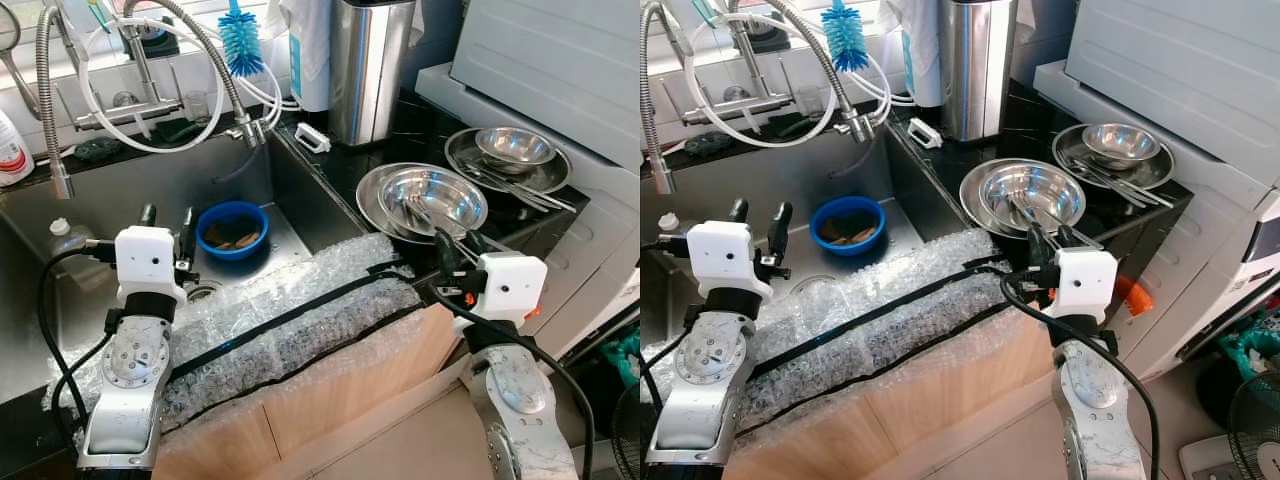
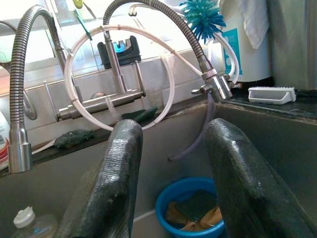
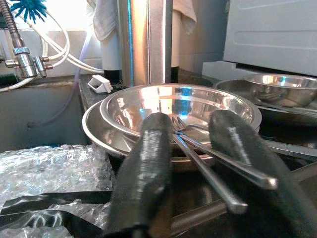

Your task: Kitchen organization

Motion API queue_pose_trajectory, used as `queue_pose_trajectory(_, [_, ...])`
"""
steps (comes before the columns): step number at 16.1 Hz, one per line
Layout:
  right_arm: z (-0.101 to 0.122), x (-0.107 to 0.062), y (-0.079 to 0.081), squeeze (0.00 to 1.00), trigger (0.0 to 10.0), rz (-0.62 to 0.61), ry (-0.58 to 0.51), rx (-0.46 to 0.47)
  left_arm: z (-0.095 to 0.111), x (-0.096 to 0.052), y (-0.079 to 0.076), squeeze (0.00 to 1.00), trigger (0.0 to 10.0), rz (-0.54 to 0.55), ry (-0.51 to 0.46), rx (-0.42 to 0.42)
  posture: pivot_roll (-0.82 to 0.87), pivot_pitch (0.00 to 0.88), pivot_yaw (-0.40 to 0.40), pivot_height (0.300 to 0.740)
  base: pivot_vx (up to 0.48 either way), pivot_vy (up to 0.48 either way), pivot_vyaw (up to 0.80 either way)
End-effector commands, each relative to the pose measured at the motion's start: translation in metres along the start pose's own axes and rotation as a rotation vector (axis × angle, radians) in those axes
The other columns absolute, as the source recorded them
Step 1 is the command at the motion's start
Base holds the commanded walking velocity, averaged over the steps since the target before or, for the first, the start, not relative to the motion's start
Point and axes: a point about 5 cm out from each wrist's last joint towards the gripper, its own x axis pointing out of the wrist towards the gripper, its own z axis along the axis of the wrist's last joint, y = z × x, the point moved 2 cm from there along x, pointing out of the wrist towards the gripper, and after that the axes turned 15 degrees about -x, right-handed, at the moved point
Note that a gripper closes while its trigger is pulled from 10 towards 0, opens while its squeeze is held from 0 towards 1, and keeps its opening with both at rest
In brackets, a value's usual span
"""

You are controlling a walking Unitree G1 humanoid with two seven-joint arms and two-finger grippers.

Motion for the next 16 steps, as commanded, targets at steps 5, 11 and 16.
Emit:
queue_pose_trajectory(5, [0.003, 0.006, -0.001, 0.0, 0.0, 0.0, -0.018, -0.003, -0.001, -0.001, -0.004, 0.0, 10.0, -0.025, -0.004, 0.011, -0.04, 0.003, 0.008, 0.74, 0.0, 0.0, 0.0])
queue_pose_trajectory(11, [0.015, 0.012, -0.003, 0.0, 0.0, -0.004, -0.067, -0.009, 0.002, 0.0, -0.004, 0.0, 10.0, -0.028, -0.018, 0.007, -0.04, 0.0, 0.01, 0.74, 0.0, 0.0, 0.0])
queue_pose_trajectory(16, [0.028, 0.017, -0.002, 0.0, 0.0, -0.003, -0.108, -0.002, 0.004, 0.002, -0.005, 0.0, 10.0, -0.028, -0.028, 0.0, -0.04, 0.0, 0.01, 0.74, 0.0, 0.0, 0.0])
